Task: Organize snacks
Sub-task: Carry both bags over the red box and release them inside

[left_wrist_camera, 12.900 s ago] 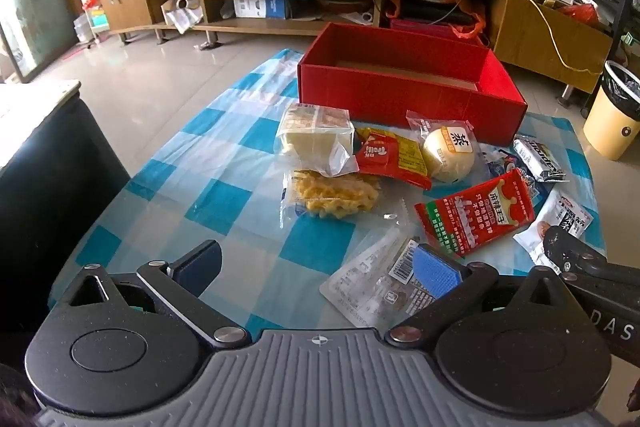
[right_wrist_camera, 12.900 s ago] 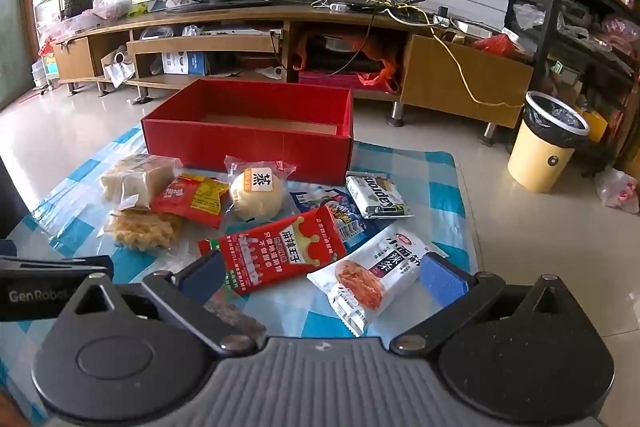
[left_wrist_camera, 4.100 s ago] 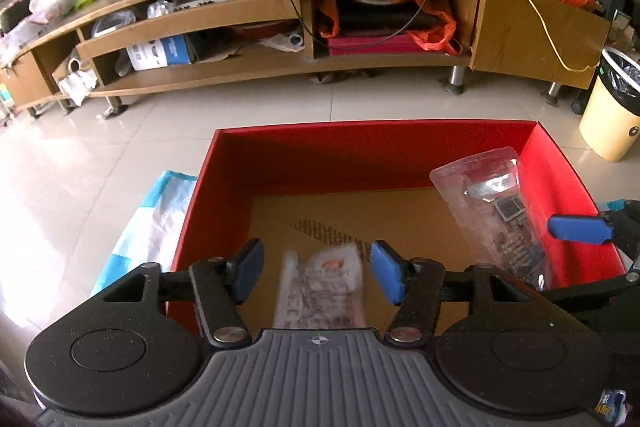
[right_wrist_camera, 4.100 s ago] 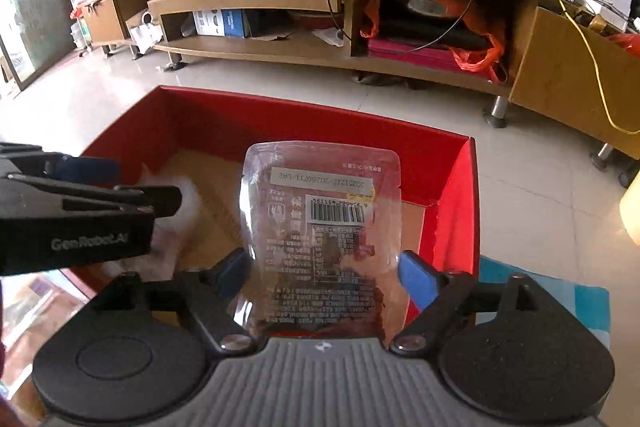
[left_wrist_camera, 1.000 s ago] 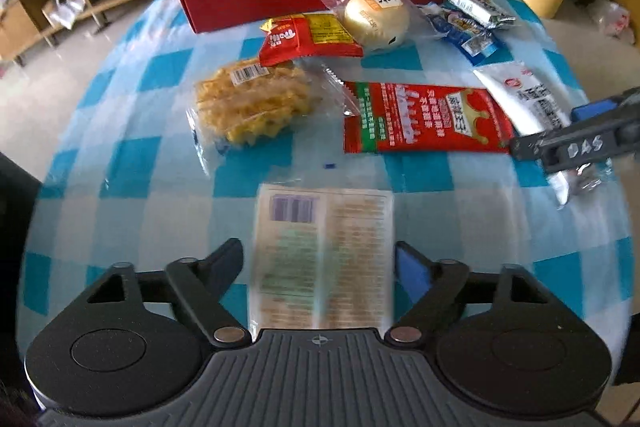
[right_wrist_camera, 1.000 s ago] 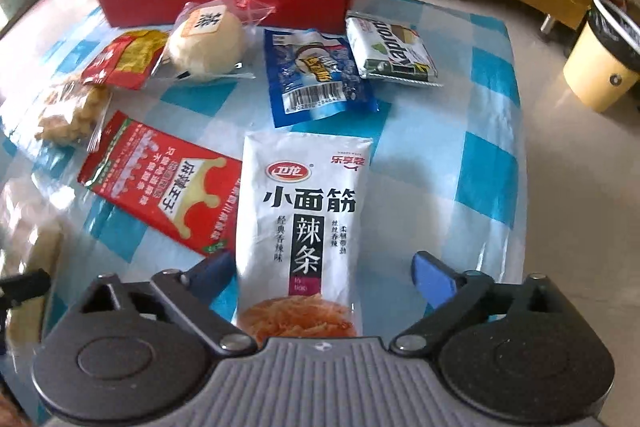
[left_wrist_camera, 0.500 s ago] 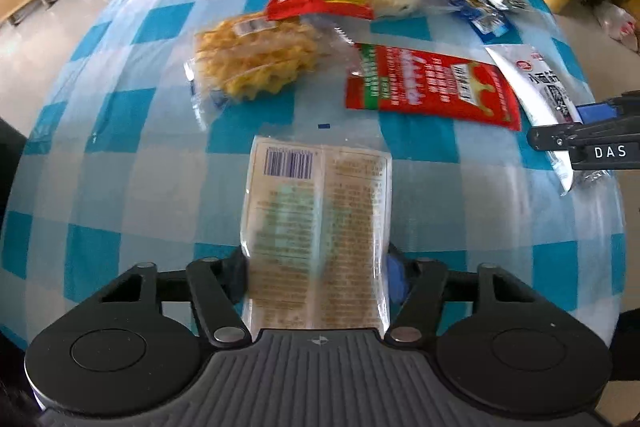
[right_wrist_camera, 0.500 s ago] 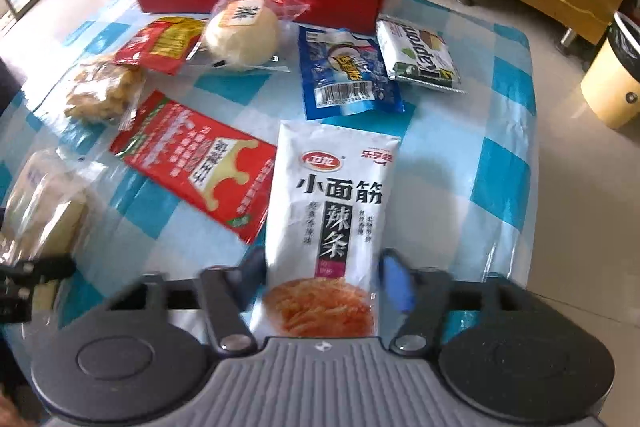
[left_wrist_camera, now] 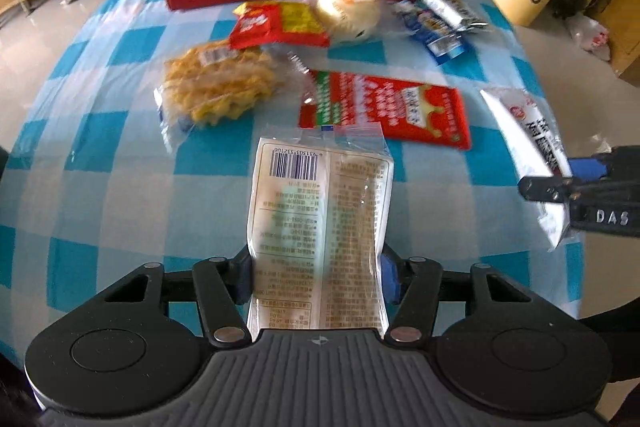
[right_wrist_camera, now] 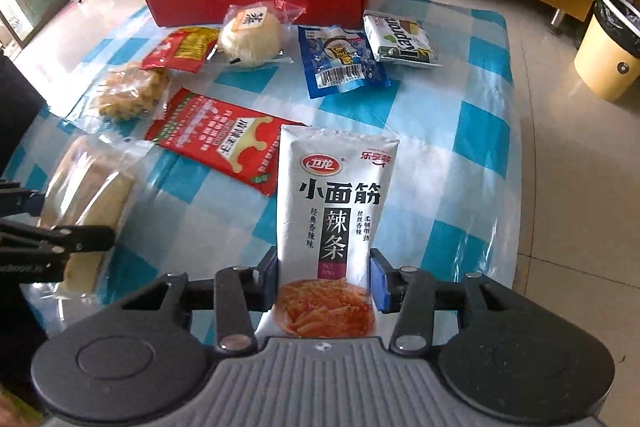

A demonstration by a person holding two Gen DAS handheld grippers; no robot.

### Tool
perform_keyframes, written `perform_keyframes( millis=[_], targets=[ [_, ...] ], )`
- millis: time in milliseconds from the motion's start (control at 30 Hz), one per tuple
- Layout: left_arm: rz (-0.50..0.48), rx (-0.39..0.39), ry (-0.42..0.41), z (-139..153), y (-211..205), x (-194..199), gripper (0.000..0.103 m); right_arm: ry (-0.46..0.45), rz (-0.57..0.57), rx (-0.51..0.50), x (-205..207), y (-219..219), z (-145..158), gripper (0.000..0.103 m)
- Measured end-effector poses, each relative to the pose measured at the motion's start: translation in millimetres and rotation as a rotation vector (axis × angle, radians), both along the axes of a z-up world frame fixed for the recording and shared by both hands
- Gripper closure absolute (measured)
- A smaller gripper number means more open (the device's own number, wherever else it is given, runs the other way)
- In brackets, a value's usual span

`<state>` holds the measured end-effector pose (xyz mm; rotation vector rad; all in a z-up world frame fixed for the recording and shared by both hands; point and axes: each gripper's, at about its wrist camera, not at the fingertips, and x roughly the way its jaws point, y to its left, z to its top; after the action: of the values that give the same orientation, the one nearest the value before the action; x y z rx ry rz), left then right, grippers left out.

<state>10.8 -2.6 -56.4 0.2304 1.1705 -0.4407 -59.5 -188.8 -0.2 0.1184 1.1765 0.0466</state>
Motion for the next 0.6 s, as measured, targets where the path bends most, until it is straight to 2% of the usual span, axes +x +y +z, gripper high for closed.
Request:
perform_keyframes(
  millis=[267,600],
  targets=[
    [-0.012,-0.04,-0.047,17,-14,0,0.038,-0.078,-0.028,0.049,-7,1,21,0.059],
    [0.059,-0.08,-0.134,46,-21,27,0.039,-0.197,-0.041,0.076,30,1,51,0.059]
  ],
)
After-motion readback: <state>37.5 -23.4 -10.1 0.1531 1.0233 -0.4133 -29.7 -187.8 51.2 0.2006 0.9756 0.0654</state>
